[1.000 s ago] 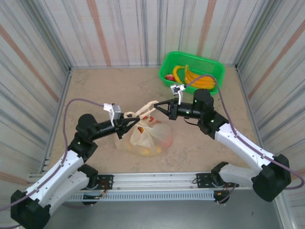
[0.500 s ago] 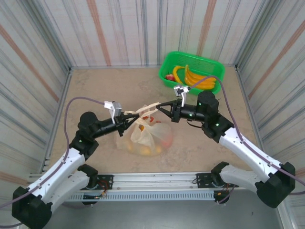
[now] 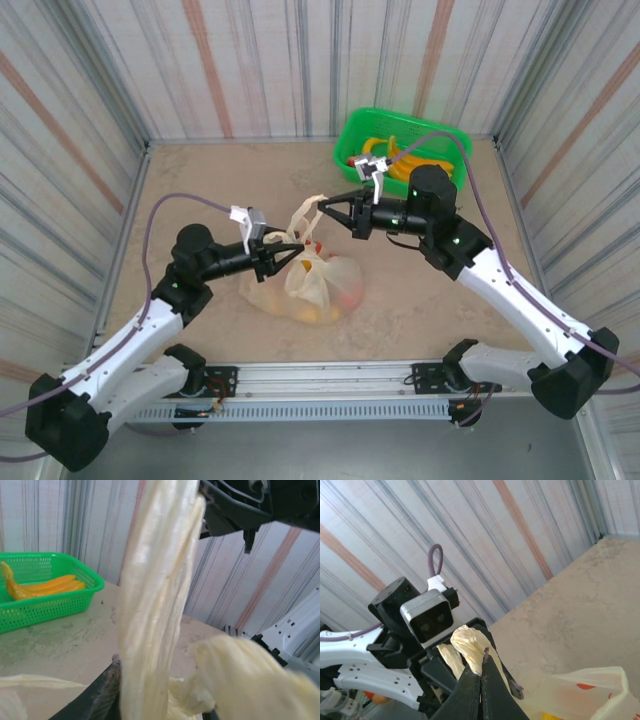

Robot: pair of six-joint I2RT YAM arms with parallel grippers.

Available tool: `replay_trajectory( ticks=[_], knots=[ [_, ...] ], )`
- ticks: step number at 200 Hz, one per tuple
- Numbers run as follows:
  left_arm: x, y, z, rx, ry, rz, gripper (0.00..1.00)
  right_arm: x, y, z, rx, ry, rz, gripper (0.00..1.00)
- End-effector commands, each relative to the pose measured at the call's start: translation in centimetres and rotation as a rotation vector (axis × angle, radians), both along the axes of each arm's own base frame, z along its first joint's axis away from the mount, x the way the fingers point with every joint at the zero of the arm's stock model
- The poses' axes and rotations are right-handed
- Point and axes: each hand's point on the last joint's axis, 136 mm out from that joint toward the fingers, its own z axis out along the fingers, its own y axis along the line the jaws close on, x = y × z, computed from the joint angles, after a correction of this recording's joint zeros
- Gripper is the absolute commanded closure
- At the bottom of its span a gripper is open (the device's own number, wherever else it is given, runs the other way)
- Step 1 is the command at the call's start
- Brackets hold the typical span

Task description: Place the fake fruits into the plastic bag and tie a complex knot

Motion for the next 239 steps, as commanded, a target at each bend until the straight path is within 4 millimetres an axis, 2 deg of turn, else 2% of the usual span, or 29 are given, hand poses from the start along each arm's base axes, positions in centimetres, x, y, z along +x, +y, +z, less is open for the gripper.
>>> replay_trajectory(
  ticks=[1,37,60,81,106,130,165,179,187,199,206,223,239],
  knots=[
    [0.0,-0.4,1.5,0.025,-0.116,0.004,0.55,-0.3,0.3,0.9,-0.005,0.024,0.040,1.00],
    [1.4,0.1,1.9,0.070,-0.230,0.147,0.51,0.5,0.3,0.6,-0.005,0.124,-0.011,1.00],
    [2.1,0.9,2.2,0.071,-0.271,0.225,0.50,0.4,0.2,0.0,-0.008,0.179,-0.052,1.00],
    [2.1,0.8,2.4,0.057,-0.280,0.223,0.47,-0.2,0.5,-0.6,-0.014,0.203,-0.062,1.00],
    [2.0,0.2,2.4,0.049,-0.277,0.186,0.50,-0.6,0.2,-0.7,0.001,0.217,-0.073,1.00],
    [1.4,-0.6,2.3,0.043,-0.276,0.117,0.61,-0.7,-0.3,-0.7,0.024,0.232,-0.095,1.00],
    [0.7,-1.5,1.4,0.061,-0.264,0.033,0.98,-0.8,-1.2,-0.6,0.038,0.246,-0.133,1.00],
    [0.0,-1.8,1.5,0.064,-0.272,-0.015,1.00,-0.9,-1.5,-0.9,0.008,0.229,-0.138,1.00],
    [-0.3,-1.9,1.4,0.066,-0.269,-0.033,1.00,-1.0,-1.8,-0.9,-0.011,0.207,-0.136,0.89],
    [-0.7,-2.0,1.4,0.073,-0.269,-0.059,1.00,-1.5,-2.1,-0.7,-0.035,0.131,-0.099,0.61],
    [-0.9,-2.1,1.3,0.076,-0.271,-0.073,1.00,-2.1,-2.0,-0.6,-0.044,0.086,-0.054,0.51],
    [-1.1,-2.3,1.1,0.087,-0.262,-0.097,1.00,-3.0,-1.8,-0.4,-0.093,0.059,0.067,0.44],
    [-1.3,-2.3,1.1,0.092,-0.262,-0.111,1.00,-2.9,-1.6,-0.4,-0.143,0.067,0.121,0.42]
  ],
)
